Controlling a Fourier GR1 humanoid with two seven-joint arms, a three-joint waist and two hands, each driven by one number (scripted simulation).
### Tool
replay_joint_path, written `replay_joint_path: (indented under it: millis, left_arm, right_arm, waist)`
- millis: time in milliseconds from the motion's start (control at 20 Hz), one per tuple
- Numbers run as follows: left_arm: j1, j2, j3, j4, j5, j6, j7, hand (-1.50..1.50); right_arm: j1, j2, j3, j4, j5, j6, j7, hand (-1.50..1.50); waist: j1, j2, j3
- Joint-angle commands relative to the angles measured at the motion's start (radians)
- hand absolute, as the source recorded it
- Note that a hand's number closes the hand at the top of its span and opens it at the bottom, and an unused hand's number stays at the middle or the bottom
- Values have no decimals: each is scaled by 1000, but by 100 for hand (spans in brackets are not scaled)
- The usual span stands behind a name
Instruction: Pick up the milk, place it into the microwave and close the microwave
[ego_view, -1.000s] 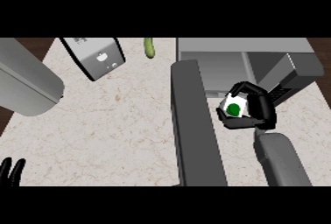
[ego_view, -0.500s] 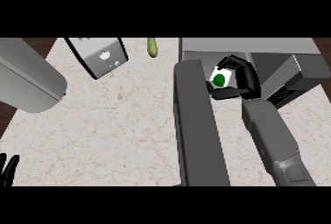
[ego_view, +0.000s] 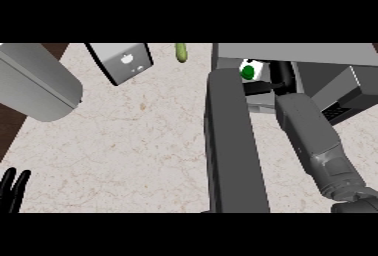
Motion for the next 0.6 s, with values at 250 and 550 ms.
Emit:
replay_joint_path:
  millis: [250,550]
  left_arm:
    - [-32,5,-36,1,-18,-23,3,-150]
    - [-61,4,-46,-3,-36,-9,16,-150]
  right_arm:
    - [-125,-50,-7,134,51,-126,12,150]
    - [-155,-72,-51,169,31,-254,47,150]
  waist:
    - [53,22,1]
    - [74,37,2]
